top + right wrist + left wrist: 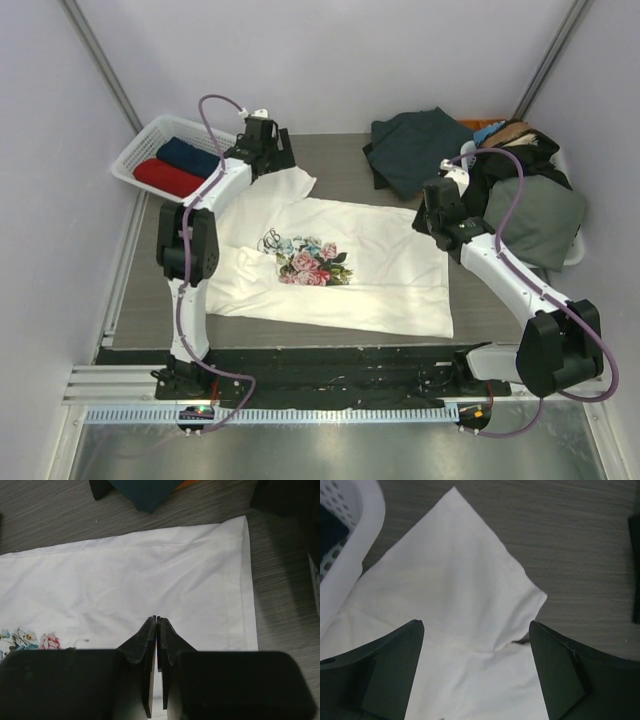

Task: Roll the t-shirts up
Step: Fold the T-shirt at the center of the board.

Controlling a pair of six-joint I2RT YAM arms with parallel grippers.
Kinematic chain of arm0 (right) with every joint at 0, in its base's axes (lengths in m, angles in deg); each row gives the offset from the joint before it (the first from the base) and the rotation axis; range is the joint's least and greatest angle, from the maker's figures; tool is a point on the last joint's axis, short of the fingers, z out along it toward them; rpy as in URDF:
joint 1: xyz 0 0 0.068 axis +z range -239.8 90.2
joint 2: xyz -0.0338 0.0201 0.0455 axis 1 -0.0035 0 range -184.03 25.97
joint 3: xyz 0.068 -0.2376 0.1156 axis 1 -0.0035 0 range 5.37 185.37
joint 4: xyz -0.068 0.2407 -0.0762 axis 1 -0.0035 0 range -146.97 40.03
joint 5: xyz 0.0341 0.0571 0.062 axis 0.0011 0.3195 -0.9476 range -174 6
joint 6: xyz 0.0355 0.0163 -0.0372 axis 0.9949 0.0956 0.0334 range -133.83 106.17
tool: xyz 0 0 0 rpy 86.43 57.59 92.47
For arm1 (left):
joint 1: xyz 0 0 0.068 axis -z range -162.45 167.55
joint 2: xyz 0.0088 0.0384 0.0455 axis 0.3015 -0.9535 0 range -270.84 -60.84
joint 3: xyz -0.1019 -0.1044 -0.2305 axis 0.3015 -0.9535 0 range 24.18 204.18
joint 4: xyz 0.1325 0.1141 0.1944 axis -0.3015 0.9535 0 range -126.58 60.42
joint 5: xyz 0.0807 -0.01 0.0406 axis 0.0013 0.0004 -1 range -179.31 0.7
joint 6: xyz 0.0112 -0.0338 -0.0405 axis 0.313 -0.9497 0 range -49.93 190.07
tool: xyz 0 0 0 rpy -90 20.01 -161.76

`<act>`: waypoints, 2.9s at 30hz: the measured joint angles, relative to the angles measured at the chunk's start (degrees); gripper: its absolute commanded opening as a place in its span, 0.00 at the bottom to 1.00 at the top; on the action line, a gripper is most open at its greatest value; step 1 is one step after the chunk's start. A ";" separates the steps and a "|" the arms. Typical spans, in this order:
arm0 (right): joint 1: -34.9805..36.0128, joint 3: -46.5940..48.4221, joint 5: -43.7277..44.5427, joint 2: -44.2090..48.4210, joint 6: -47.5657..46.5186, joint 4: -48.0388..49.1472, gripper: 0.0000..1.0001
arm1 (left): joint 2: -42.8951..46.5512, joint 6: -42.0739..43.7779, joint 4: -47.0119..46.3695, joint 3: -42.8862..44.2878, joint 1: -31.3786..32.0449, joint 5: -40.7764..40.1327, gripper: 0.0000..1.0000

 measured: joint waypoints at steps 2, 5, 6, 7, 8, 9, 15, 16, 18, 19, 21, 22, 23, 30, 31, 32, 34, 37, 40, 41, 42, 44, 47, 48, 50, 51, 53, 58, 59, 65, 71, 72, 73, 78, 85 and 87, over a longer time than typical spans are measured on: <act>0.00 -0.55 -0.74 0.44 -0.26 1.18 0.13 | -5.84 1.90 1.22 8.15 0.00 -0.96 0.90; 0.00 -1.86 -1.60 1.31 -0.46 2.54 0.13 | -11.50 4.22 3.39 15.91 0.00 -2.62 0.92; 0.00 -2.34 -1.88 1.57 -0.52 2.86 0.12 | -13.16 5.25 3.89 18.21 0.00 -3.10 0.92; 0.00 -2.60 -2.10 1.68 -0.57 3.02 0.13 | -14.99 6.03 4.22 20.57 0.00 -3.56 0.93; 0.00 -2.86 -2.32 1.73 -0.57 3.23 0.13 | -16.20 6.82 4.15 21.99 0.00 -3.85 0.93; 0.00 -3.04 -2.58 1.73 -0.59 3.48 0.13 | -17.77 7.45 4.26 23.93 0.00 -4.20 0.96; 0.00 -3.26 -3.48 1.73 -0.59 4.20 0.13 | -27.98 9.57 4.92 36.74 -0.09 -5.07 0.97; 0.00 -3.26 -3.56 1.75 -0.61 4.24 0.12 | -30.12 9.49 5.75 39.85 -0.15 -4.94 0.97; -0.02 -3.26 -3.61 1.75 -0.61 4.44 0.13 | -33.70 9.09 6.95 44.48 -0.39 -4.24 0.93; 0.00 -3.26 -3.63 1.77 -0.61 4.57 0.13 | -34.86 8.57 7.08 45.31 -0.48 -3.87 0.92; -0.04 -3.28 -3.65 1.84 -0.63 4.68 0.12 | -35.98 7.58 8.02 45.33 -0.76 -2.99 0.91; -0.04 -3.30 -3.65 1.92 -0.61 4.68 0.12 | -36.48 6.91 8.39 45.33 -0.90 -2.64 0.92; -0.07 -3.30 -3.63 2.03 -0.61 4.68 0.13 | -36.85 6.54 8.85 45.33 -1.05 -2.58 0.92; -0.59 -3.39 -3.58 2.49 -0.59 4.85 0.16 | -37.33 5.29 12.00 46.14 -1.27 -2.93 0.70; -0.68 -3.41 -3.56 2.58 -0.57 4.83 0.17 | -37.33 5.27 12.24 46.16 -1.29 -3.10 0.64; -0.72 -3.45 -3.45 2.64 -0.57 4.85 0.18 | -37.33 5.20 12.44 46.16 -1.33 -3.15 0.58; -0.81 -3.52 -3.15 2.73 -0.55 4.85 0.18 | -37.33 5.33 12.74 46.16 -1.46 -3.23 0.56; -1.27 -3.52 -2.73 2.49 -0.31 4.85 0.17 | -37.24 5.35 12.11 45.53 -1.57 -3.06 0.48; -2.47 -3.45 -2.71 0.55 0.33 4.85 0.17 | -37.03 5.55 10.27 44.46 -1.68 -3.10 0.36; -2.89 -3.43 -2.71 -0.61 0.57 4.83 0.17 | -37.03 5.55 9.75 44.28 -1.68 -3.10 0.28; -3.15 -3.43 -2.69 -1.42 0.72 4.70 0.17 | -37.03 5.64 9.35 44.13 -1.68 -3.10 0.25; -3.69 -3.43 -2.58 -2.75 0.94 4.17 0.18 | -37.03 5.97 8.74 43.87 -1.70 -3.06 0.17; -3.82 -3.41 -1.90 -2.78 0.96 3.82 0.20 | -37.03 6.27 8.50 43.74 -1.77 -2.73 0.08; -3.82 -3.39 -1.68 -2.78 0.94 3.85 0.20 | -37.03 6.34 8.39 43.67 -1.77 -2.56 0.05; -3.98 -3.37 -1.16 -2.95 0.92 3.80 0.23 | -36.52 6.38 7.30 42.49 -1.77 -2.03 0.00; -4.00 -3.28 -0.92 -3.21 0.92 3.76 0.26 | -35.89 6.45 6.40 41.16 -1.77 -1.75 0.00; -4.20 -2.75 -0.07 -4.44 0.92 3.74 0.32 | -34.51 6.51 5.62 38.82 -1.77 -1.25 0.00; -5.29 -0.72 2.05 -9.46 0.72 3.72 0.41 | -31.28 6.82 3.48 33.00 -1.77 -0.11 0.00; -5.62 -0.37 2.32 -10.27 0.70 3.69 0.41 | -30.51 6.82 3.21 31.85 -1.77 0.28 0.00; -6.69 2.97 4.33 -14.62 0.55 3.34 0.46 | -24.48 6.80 -1.57 21.88 -1.77 2.34 0.00; -7.08 8.44 6.10 -22.95 -0.48 3.28 0.49 | -21.62 6.80 -4.24 19.82 -1.77 3.41 0.00; -7.15 9.60 6.56 -24.55 -0.76 3.28 0.49 | -21.18 6.80 -4.52 19.69 -1.77 3.43 0.00; -7.26 10.75 7.10 -26.29 -1.07 3.26 0.49 | -20.76 6.80 -4.92 19.56 -1.77 3.43 0.00; -7.74 15.61 10.38 -33.11 -2.82 2.86 0.49 | -19.02 6.93 -6.43 18.56 -1.77 3.39 0.00; -7.93 20.11 15.13 -37.68 -5.01 1.38 0.51 | -18.16 7.93 -6.69 17.84 -1.77 3.15 0.00; -7.98 20.55 16.28 -38.12 -5.33 1.01 0.50 | -17.86 8.35 -6.71 17.49 -1.77 2.89 0.00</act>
